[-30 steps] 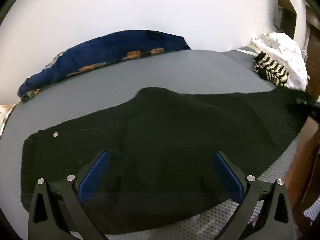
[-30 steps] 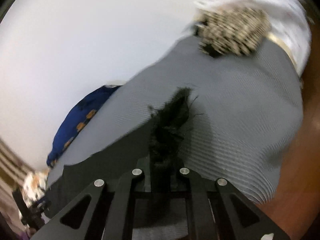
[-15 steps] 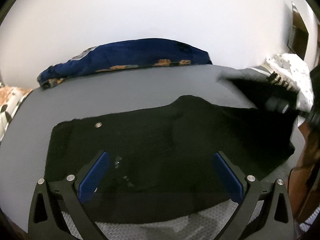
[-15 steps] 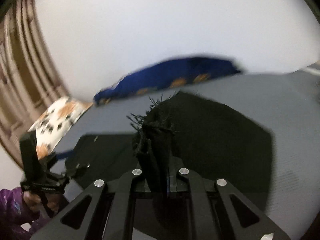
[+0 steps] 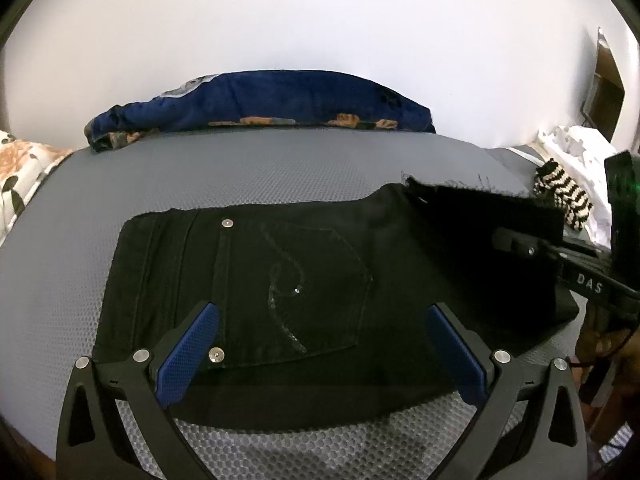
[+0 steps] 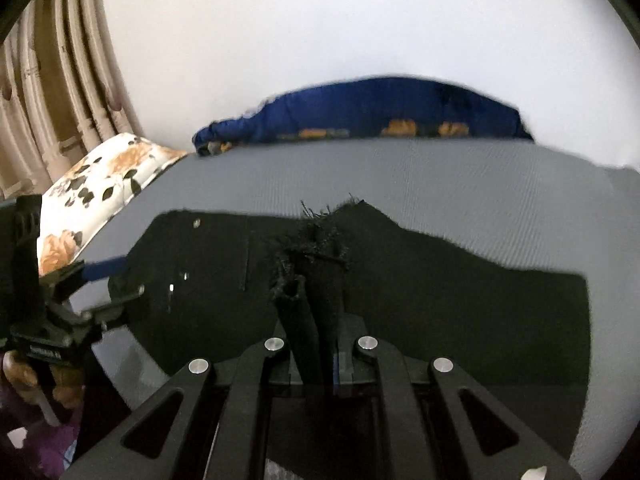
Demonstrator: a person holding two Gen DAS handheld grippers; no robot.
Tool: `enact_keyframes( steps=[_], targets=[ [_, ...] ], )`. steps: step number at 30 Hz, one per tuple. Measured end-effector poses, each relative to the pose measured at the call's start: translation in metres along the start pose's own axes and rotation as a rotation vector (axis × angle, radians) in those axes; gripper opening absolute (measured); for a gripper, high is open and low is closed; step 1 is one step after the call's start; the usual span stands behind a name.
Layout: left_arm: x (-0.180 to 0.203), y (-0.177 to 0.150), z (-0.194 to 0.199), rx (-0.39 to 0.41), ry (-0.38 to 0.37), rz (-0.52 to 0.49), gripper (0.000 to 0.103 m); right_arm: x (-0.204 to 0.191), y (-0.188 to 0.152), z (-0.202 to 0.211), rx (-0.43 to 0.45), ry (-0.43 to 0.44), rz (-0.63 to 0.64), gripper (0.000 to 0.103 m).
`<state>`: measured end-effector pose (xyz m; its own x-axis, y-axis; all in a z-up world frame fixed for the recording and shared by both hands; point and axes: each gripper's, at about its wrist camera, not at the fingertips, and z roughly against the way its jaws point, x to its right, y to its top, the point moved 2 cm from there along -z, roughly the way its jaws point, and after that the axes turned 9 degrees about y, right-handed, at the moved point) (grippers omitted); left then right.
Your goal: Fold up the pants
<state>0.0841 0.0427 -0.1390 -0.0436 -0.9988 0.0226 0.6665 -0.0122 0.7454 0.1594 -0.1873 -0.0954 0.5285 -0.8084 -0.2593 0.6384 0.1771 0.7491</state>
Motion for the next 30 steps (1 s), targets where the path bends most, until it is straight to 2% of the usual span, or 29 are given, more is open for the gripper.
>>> enact_keyframes(
  steps=[2, 6, 8, 9, 11, 12, 13, 16, 19, 20, 21, 22, 24, 27, 30],
  targets=[
    [0.0, 0.0, 0.0, 0.002, 0.001, -0.006, 0.102, -0.004, -0.002, -0.007, -0.004, -0.022, 0.021, 0.007],
    [0.001, -0.002, -0.003, -0.01, 0.006, -0.01, 0.102, -0.009, -0.021, -0.042, -0.097, -0.017, 0.046, 0.009],
    [0.0, -0.003, -0.004, -0.016, 0.003, -0.005, 0.102, -0.008, -0.026, -0.049, -0.132, -0.003, 0.042, 0.014],
    [0.001, -0.003, -0.005, -0.017, 0.003, -0.005, 0.102, -0.007, -0.026, -0.05, -0.138, 0.014, 0.022, 0.02],
    [0.002, -0.002, -0.005, -0.017, 0.004, -0.007, 0.102, -0.005, -0.025, -0.051, -0.159, 0.09, -0.023, 0.051],
    [0.002, -0.002, -0.005, -0.017, 0.006, -0.009, 0.102, -0.006, -0.025, -0.051, -0.168, 0.121, -0.031, 0.076],
    [0.002, -0.002, -0.005, -0.017, 0.008, -0.012, 0.102, -0.009, -0.023, -0.046, -0.149, 0.133, -0.024, 0.08],
    [0.002, -0.001, -0.002, -0.005, 0.016, -0.021, 0.102, -0.014, -0.016, -0.022, -0.054, 0.189, 0.005, 0.079],
    [-0.001, 0.002, 0.003, 0.003, 0.03, -0.024, 0.102, 0.008, -0.008, 0.008, 0.051, 0.228, -0.075, 0.079],
    [-0.004, 0.002, 0.005, 0.004, 0.035, -0.022, 0.102, 0.022, -0.007, 0.016, 0.071, 0.204, -0.113, 0.079],
    [-0.006, 0.003, 0.006, 0.007, 0.04, -0.018, 0.102, 0.038, -0.01, 0.022, 0.069, 0.151, -0.144, 0.077],
    [-0.009, 0.003, 0.008, 0.009, 0.044, -0.009, 0.102, 0.054, -0.014, 0.024, 0.053, 0.109, -0.17, 0.067],
    [-0.017, 0.005, 0.01, 0.009, 0.05, 0.012, 0.102, 0.084, -0.028, 0.026, 0.014, 0.042, -0.253, 0.055],
    [-0.03, 0.005, 0.009, -0.014, 0.068, 0.056, 0.102, 0.107, -0.047, 0.015, -0.065, 0.008, -0.313, 0.052],
    [-0.044, 0.006, 0.008, -0.045, 0.096, 0.089, 0.102, 0.09, -0.043, 0.01, -0.104, -0.064, -0.195, 0.055]
  ],
)
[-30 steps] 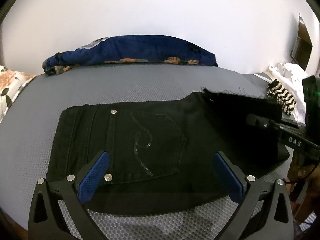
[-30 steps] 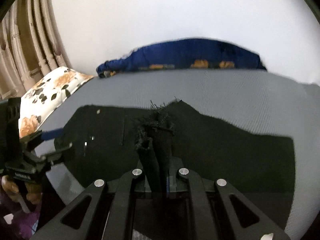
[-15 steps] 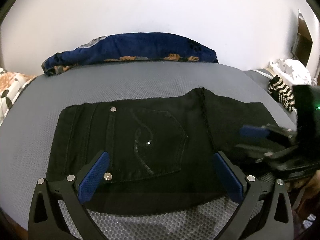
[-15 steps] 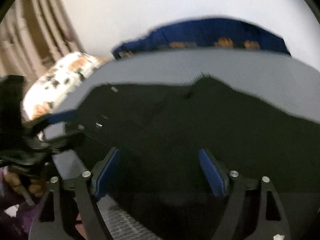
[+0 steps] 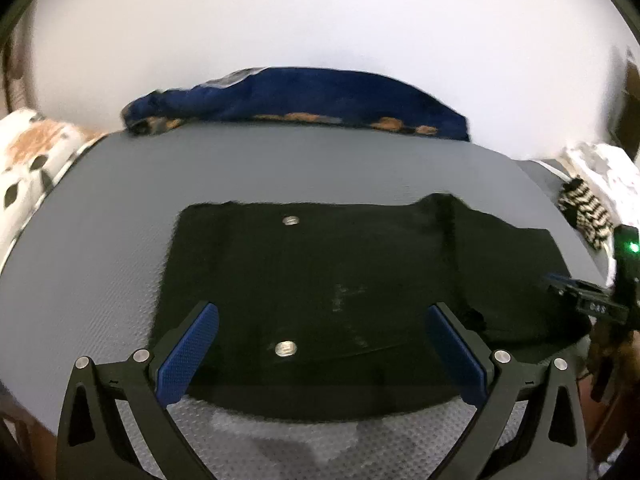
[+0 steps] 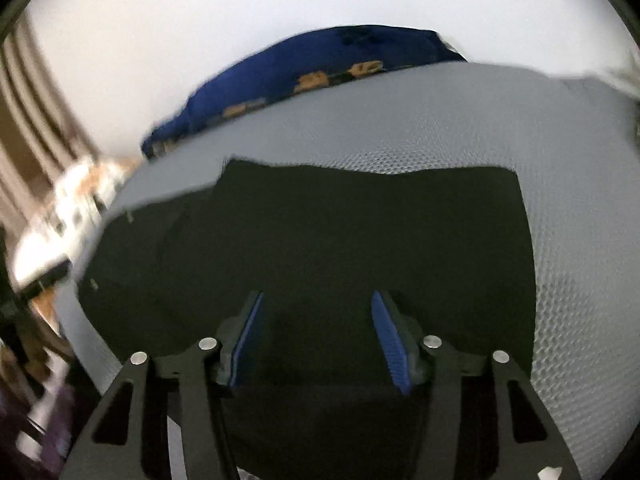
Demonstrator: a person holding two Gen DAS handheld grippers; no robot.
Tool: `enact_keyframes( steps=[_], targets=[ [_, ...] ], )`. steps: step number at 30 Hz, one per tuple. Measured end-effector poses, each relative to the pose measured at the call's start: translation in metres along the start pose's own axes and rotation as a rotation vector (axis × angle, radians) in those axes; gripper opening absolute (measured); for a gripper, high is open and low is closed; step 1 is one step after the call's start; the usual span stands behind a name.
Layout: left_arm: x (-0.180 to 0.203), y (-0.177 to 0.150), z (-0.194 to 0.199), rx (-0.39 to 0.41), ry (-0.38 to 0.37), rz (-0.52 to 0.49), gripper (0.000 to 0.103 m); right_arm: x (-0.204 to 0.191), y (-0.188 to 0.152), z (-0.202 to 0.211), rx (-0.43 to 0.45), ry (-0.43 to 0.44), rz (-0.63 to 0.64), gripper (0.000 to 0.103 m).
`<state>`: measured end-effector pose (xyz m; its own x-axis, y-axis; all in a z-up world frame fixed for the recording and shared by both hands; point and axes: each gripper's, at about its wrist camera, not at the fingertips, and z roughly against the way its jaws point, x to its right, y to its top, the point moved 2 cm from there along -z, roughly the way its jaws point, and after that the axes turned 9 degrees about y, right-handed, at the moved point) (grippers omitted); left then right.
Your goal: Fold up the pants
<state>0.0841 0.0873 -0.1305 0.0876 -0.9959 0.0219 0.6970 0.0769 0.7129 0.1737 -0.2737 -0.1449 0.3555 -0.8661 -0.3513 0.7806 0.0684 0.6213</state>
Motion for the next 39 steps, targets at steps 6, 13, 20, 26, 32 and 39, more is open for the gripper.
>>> enact_keyframes(
  steps=[6, 13, 20, 26, 32, 39],
  targets=[
    [-0.041, 0.006, 0.011, 0.012, 0.039, 0.097, 0.102, -0.057, 0.011, 0.011, 0.076, 0.191, 0.095, 0.057],
    [-0.064, -0.003, 0.014, 0.0, 0.029, 0.165, 0.102, -0.145, -0.03, -0.018, -0.039, 0.071, 0.508, 0.047],
    [-0.055, -0.007, 0.013, 0.009, 0.02, 0.112, 0.102, -0.162, -0.053, -0.042, -0.101, -0.08, 0.681, 0.047],
    [-0.048, -0.009, 0.009, 0.0, 0.003, 0.092, 0.102, -0.154, -0.054, -0.048, -0.155, -0.05, 0.645, 0.026],
    [-0.043, -0.01, 0.005, -0.014, -0.008, 0.079, 0.102, -0.139, -0.039, -0.043, -0.175, 0.054, 0.518, 0.013],
    [-0.04, -0.013, 0.002, -0.028, -0.014, 0.072, 0.102, -0.147, -0.039, -0.032, -0.159, 0.064, 0.558, 0.012]
  ],
)
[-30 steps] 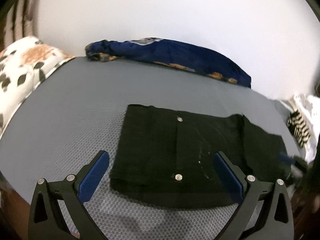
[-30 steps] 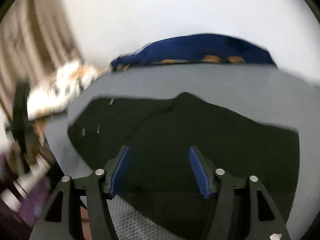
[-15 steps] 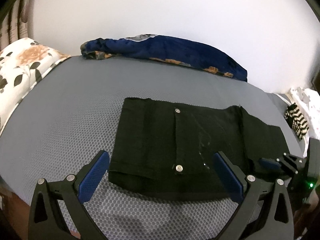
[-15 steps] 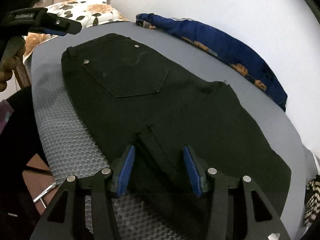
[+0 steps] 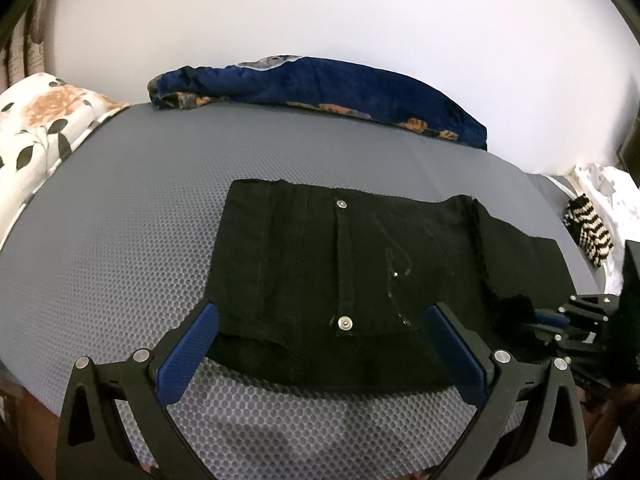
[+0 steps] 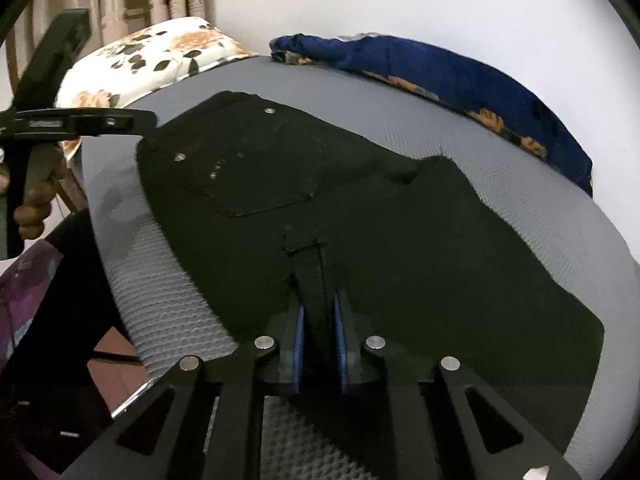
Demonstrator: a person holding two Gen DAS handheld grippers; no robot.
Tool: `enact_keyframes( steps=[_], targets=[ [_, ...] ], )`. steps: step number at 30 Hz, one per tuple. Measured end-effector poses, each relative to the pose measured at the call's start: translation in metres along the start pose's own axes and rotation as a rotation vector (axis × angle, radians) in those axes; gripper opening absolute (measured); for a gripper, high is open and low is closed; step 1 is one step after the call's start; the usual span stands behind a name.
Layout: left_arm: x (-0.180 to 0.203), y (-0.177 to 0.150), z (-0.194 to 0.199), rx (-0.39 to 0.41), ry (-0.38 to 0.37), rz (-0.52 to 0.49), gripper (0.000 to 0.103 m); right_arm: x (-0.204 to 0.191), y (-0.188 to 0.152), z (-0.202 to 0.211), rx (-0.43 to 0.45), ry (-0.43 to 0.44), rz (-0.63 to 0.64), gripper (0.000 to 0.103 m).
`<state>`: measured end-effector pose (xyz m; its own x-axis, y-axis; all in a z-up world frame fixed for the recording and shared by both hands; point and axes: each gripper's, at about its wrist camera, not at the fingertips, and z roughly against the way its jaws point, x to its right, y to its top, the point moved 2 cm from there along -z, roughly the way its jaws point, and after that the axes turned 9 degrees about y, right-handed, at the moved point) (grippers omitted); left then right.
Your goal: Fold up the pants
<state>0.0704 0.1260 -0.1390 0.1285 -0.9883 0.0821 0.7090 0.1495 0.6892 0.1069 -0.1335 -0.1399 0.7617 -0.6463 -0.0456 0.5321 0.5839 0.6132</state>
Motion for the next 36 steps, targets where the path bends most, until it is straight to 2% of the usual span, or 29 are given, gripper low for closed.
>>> enact_keyframes(
  steps=[12, 13, 14, 15, 16, 18, 20, 21, 23, 24, 25, 27, 29, 31, 32, 34, 36],
  targets=[
    [0.008, -0.006, -0.004, -0.014, 0.002, -0.019, 0.102, -0.023, -0.016, -0.008, -0.01, -0.046, 0.047, 0.013],
    [0.009, -0.007, -0.005, -0.016, 0.001, -0.02, 0.102, -0.024, -0.017, -0.009, -0.009, -0.05, 0.058, 0.016],
    [0.009, -0.007, -0.005, -0.019, 0.002, -0.021, 0.102, -0.024, -0.017, -0.008, -0.004, -0.048, 0.064, 0.019],
    [0.009, -0.008, -0.006, -0.022, 0.006, -0.025, 0.102, -0.024, -0.016, -0.004, 0.016, -0.038, 0.058, 0.026],
    [0.009, -0.008, -0.006, -0.023, 0.011, -0.028, 0.102, -0.024, -0.015, 0.0, 0.034, -0.014, 0.043, 0.039],
    [0.008, -0.008, -0.005, -0.018, 0.016, -0.029, 0.102, -0.019, -0.013, 0.021, 0.121, 0.096, -0.04, 0.059],
    [0.006, -0.006, -0.005, -0.013, 0.013, -0.017, 0.102, 0.0, -0.013, 0.048, 0.24, 0.239, -0.19, 0.059],
    [0.005, -0.006, -0.005, -0.012, 0.008, -0.006, 0.102, 0.014, -0.015, 0.056, 0.277, 0.279, -0.268, 0.059],
    [0.004, -0.006, -0.006, -0.02, 0.001, 0.006, 0.102, 0.053, -0.023, 0.066, 0.348, 0.294, -0.451, 0.055],
    [0.004, -0.006, -0.006, -0.025, 0.0, 0.005, 0.102, 0.067, -0.027, 0.066, 0.352, 0.275, -0.503, 0.043],
    [0.004, -0.007, -0.007, -0.026, 0.003, 0.001, 0.102, 0.079, -0.03, 0.061, 0.325, 0.215, -0.525, 0.031],
    [0.006, -0.007, -0.006, -0.024, 0.015, -0.015, 0.102, 0.084, -0.033, 0.049, 0.275, 0.153, -0.499, 0.026],
    [0.007, -0.006, -0.003, -0.003, 0.03, -0.03, 0.102, 0.071, -0.036, 0.032, 0.196, 0.121, -0.429, 0.025],
    [0.006, -0.005, -0.002, 0.005, 0.038, -0.03, 0.102, 0.044, -0.041, 0.011, 0.09, 0.056, -0.287, 0.024],
    [0.005, -0.005, -0.003, 0.0, 0.033, -0.024, 0.102, 0.032, -0.043, 0.014, 0.116, 0.001, -0.22, 0.022],
    [0.004, -0.006, -0.004, -0.008, 0.025, -0.015, 0.102, 0.022, -0.04, 0.013, 0.098, -0.033, -0.151, 0.017],
    [0.003, -0.006, -0.003, -0.008, 0.025, -0.014, 0.102, 0.029, -0.035, 0.018, 0.094, 0.011, -0.192, 0.017]
  ],
)
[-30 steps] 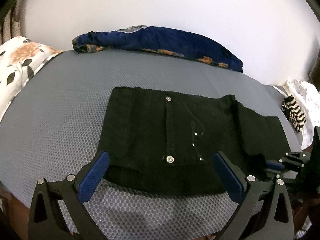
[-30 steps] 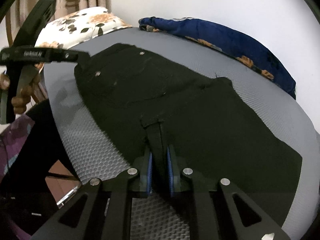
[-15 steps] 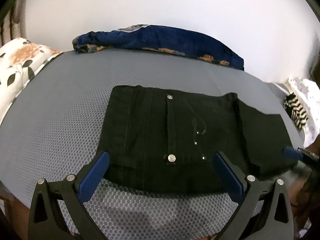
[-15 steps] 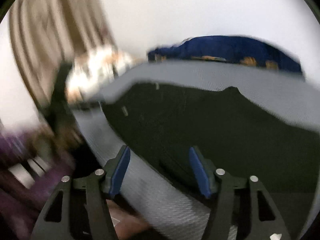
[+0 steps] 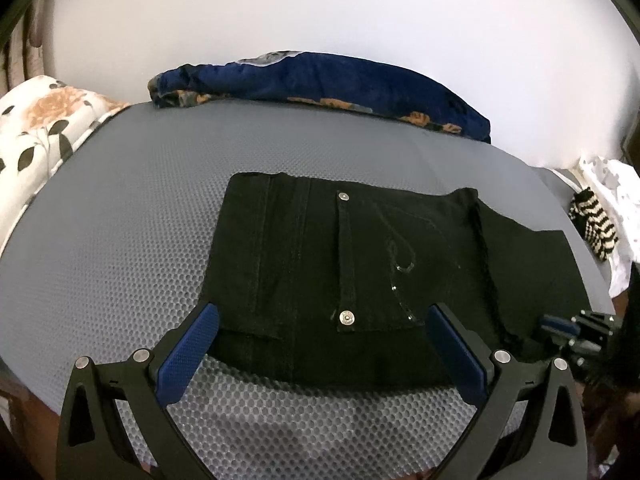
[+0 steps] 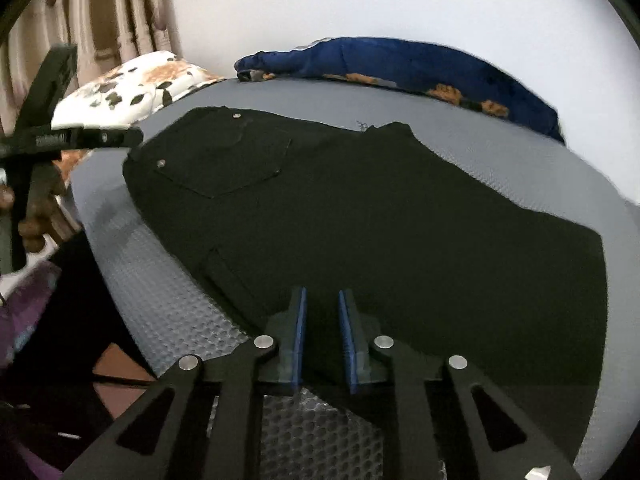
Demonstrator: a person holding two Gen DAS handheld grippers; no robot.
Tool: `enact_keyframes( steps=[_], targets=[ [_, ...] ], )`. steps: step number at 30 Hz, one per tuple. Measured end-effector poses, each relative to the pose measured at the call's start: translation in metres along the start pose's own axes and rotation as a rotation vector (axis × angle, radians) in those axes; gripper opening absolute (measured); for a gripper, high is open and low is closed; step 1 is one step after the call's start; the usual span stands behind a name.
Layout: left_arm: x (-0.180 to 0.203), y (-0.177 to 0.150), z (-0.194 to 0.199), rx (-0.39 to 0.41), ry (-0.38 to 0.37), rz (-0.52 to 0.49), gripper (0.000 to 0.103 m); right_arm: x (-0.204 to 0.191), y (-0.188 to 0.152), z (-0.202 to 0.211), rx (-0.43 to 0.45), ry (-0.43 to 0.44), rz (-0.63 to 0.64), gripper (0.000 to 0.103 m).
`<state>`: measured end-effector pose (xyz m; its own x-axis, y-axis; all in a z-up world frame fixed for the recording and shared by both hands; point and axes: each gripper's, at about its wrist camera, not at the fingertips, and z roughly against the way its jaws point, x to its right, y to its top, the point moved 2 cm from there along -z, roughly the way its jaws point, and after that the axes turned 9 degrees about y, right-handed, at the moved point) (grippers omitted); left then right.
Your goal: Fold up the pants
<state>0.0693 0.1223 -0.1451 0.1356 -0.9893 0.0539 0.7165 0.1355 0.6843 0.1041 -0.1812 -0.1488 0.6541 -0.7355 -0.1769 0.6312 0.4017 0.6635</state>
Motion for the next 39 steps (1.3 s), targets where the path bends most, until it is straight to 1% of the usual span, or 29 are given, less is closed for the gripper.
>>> enact_keyframes(
  steps=[2, 3, 5, 6, 7, 8, 9, 10, 11, 12, 15, 16, 17, 18, 20, 21, 22, 24, 25, 26, 28, 30, 32, 34, 35, 36, 37, 38, 39],
  targets=[
    [0.0, 0.001, 0.003, 0.014, 0.008, -0.012, 0.102, 0.006, 0.006, 0.008, 0.033, 0.03, -0.058, 0.017],
    [-0.001, 0.003, 0.005, 0.028, 0.026, -0.03, 0.102, 0.006, 0.012, 0.013, 0.055, 0.043, -0.074, 0.018],
    [-0.006, 0.008, 0.011, 0.065, 0.09, -0.064, 0.102, -0.005, 0.023, 0.017, 0.069, 0.072, -0.066, 0.019],
    [-0.012, 0.012, 0.013, 0.081, 0.125, -0.071, 0.102, -0.012, 0.029, 0.017, 0.072, 0.096, -0.06, 0.026],
    [-0.019, 0.016, 0.014, 0.082, 0.142, -0.067, 0.102, -0.022, 0.038, 0.016, 0.076, 0.131, -0.058, 0.04],
    [-0.028, 0.02, 0.013, 0.074, 0.155, -0.053, 0.102, -0.031, 0.047, 0.015, 0.079, 0.173, -0.063, 0.05],
    [-0.042, 0.025, 0.011, 0.059, 0.163, -0.019, 0.102, -0.04, 0.057, 0.012, 0.091, 0.206, -0.071, 0.066],
    [-0.054, 0.028, 0.01, 0.048, 0.158, 0.018, 0.102, -0.048, 0.065, 0.01, 0.108, 0.236, -0.075, 0.067],
    [-0.068, 0.03, 0.009, 0.037, 0.142, 0.069, 0.102, -0.055, 0.073, 0.007, 0.119, 0.271, -0.074, 0.067],
    [-0.086, 0.033, 0.007, 0.024, 0.109, 0.137, 0.102, -0.064, 0.079, 0.003, 0.121, 0.296, -0.064, 0.067],
    [-0.129, 0.032, 0.006, 0.026, 0.035, 0.301, 0.102, -0.1, 0.104, -0.021, 0.073, 0.295, 0.019, 0.067],
    [-0.137, 0.033, 0.003, 0.018, 0.01, 0.326, 0.102, -0.115, 0.113, -0.033, 0.041, 0.299, 0.045, 0.068],
    [-0.143, 0.033, -0.004, -0.011, -0.031, 0.336, 0.102, -0.124, 0.118, -0.039, 0.03, 0.294, 0.062, 0.068],
    [-0.146, 0.034, -0.015, -0.058, -0.093, 0.333, 0.102, -0.132, 0.123, -0.044, 0.031, 0.274, 0.082, 0.068],
    [-0.146, 0.034, -0.033, -0.106, -0.184, 0.303, 0.102, -0.136, 0.124, -0.05, 0.036, 0.267, 0.08, 0.07],
    [-0.146, 0.034, -0.039, -0.115, -0.199, 0.285, 0.102, -0.134, 0.122, -0.052, 0.037, 0.277, 0.062, 0.071],
    [-0.145, 0.034, -0.046, -0.125, -0.23, 0.27, 0.102, -0.13, 0.117, -0.053, 0.033, 0.29, 0.025, 0.071],
    [-0.139, 0.036, -0.064, -0.173, -0.338, 0.247, 0.102, -0.125, 0.11, -0.056, 0.016, 0.3, -0.017, 0.071],
    [-0.133, 0.037, -0.072, -0.203, -0.372, 0.242, 0.102, -0.122, 0.105, -0.056, 0.005, 0.302, -0.035, 0.071],
    [-0.128, 0.039, -0.084, -0.236, -0.422, 0.224, 0.102, -0.118, 0.1, -0.056, -0.006, 0.295, -0.049, 0.071],
    [-0.114, 0.039, -0.098, -0.281, -0.446, 0.153, 0.102, -0.112, 0.091, -0.054, -0.023, 0.277, -0.068, 0.071],
    [-0.099, 0.043, -0.101, -0.257, -0.47, 0.064, 0.102, -0.108, 0.087, -0.053, -0.036, 0.263, -0.086, 0.071],
    [-0.077, 0.042, -0.105, -0.276, -0.535, -0.039, 0.102, -0.101, 0.084, -0.048, -0.039, 0.257, -0.108, 0.071],
    [-0.061, 0.042, -0.105, -0.256, -0.509, -0.119, 0.102, -0.096, 0.083, -0.043, -0.03, 0.258, -0.132, 0.071],
    [-0.053, 0.042, -0.106, -0.25, -0.519, -0.154, 0.102, -0.094, 0.083, -0.041, -0.026, 0.258, -0.139, 0.072],
    [-0.051, 0.043, -0.108, -0.253, -0.548, -0.153, 0.096, -0.092, 0.085, -0.041, -0.022, 0.256, -0.147, 0.074],
    [-0.05, 0.044, -0.11, -0.258, -0.575, -0.133, 0.078, -0.09, 0.086, -0.04, -0.02, 0.252, -0.157, 0.075],
    [-0.055, 0.045, -0.117, -0.277, -0.552, -0.089, 0.035, -0.088, 0.087, -0.04, -0.016, 0.249, -0.164, 0.075],
    [-0.062, 0.044, -0.122, -0.293, -0.584, -0.025, 0.034, -0.087, 0.088, -0.04, -0.012, 0.247, -0.17, 0.076]
  ],
)
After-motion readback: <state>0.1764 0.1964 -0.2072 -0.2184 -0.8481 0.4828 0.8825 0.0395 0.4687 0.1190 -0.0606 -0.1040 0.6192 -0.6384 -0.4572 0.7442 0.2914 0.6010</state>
